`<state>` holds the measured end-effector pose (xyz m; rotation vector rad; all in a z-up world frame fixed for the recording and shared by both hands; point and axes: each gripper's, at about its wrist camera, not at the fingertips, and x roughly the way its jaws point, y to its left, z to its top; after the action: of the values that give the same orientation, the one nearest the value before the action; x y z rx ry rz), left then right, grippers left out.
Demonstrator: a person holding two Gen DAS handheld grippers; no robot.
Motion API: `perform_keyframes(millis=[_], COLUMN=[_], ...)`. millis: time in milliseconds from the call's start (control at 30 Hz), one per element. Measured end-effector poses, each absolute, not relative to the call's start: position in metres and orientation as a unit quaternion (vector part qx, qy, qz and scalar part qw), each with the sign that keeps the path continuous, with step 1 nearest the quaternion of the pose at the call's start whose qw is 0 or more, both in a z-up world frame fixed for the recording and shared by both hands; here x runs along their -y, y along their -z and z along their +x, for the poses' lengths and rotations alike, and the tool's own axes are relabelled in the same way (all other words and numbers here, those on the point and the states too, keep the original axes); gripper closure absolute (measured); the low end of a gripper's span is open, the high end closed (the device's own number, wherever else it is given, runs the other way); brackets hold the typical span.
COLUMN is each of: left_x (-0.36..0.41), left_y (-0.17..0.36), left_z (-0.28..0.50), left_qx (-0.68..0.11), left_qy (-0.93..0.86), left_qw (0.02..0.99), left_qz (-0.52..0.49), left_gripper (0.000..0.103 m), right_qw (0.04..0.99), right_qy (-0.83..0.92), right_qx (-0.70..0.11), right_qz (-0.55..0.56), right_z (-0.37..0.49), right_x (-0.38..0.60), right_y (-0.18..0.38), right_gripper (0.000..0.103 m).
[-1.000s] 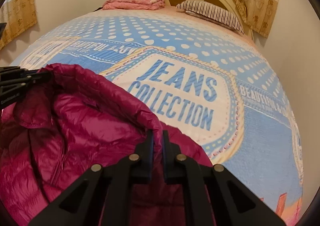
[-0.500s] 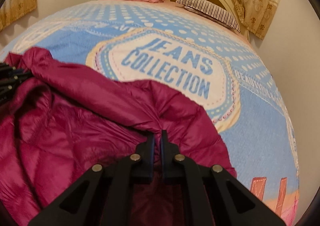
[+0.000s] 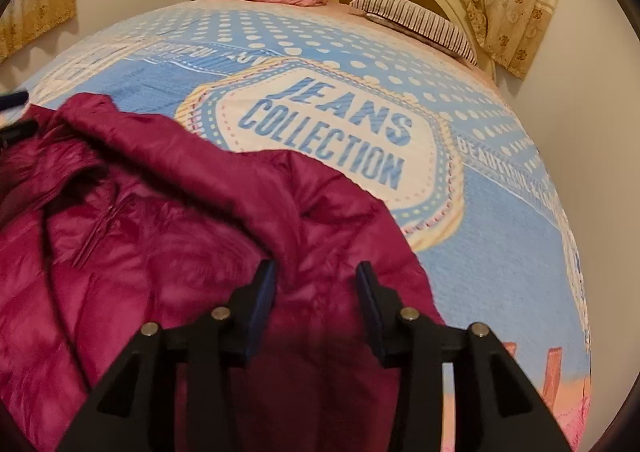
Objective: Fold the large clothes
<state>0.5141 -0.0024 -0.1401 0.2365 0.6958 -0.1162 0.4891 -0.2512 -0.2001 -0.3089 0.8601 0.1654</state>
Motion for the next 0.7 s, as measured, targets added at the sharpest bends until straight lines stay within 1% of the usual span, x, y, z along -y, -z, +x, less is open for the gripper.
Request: perform_keyframes(millis=[100,167,233,267,300,367,467,533,700], left_x=[-0.017,-0.019,-0.014,-0.009,-0.004,0.013,0.039,0.048,0.055], left_y=[0.121,0.112,0.108,0.109,0.11,0.12,0.14,0.156,0.194], left_z=[0.523,0.539,0.56,0.571,0.578,0.596,0.604,0.605,0.593], left_qx=[-0.319,-0.31,-0.314,-0.322,-0.328,-0.343,-0.348,-0.368,-0.406], left_qy=[0.027,-0.009,-0.036,-0.049,-0.051,-0.058,-0.057,-0.041,-0.019], left_qw=[0.943,0.947,0.945,0.943,0.941,0.935,0.931,0.924,0.908], left_qz=[0.091,0.088,0.079,0.068,0.062,0.064,0.093,0.096,0.105], left_gripper=[0.022,0.022,0.022,0.022,0.022,0.022,0.022,0.022,0.022], right_qw=[0.897,0.904,0.912,0.916,0.92,0.92,0.911,0.904,0.887], right_qy=[-0.074,-0.063,-0.052,-0.046,-0.041,-0.051,-0.066,-0.071,-0.085], right_qx=[-0.412,-0.409,-0.402,-0.397,-0.39,-0.388,-0.406,-0.422,-0.453], right_qz=[-0.143,-0.111,-0.061,-0.038,-0.009,0.012,0.017,0.011,-0.01], right_z=[0.479,0.482,0.491,0.497,0.506,0.519,0.543,0.551,0.544], right_x=[0.267,0.276,0.281,0.281,0.277,0.265,0.231,0.213,0.199], right_y=[0.184,0.169,0.153,0.147,0.14,0.138,0.15,0.164,0.202], right_gripper=[0.054,0.053,0.045,0.038,0.037,0.037,0.038,0.038,0.038])
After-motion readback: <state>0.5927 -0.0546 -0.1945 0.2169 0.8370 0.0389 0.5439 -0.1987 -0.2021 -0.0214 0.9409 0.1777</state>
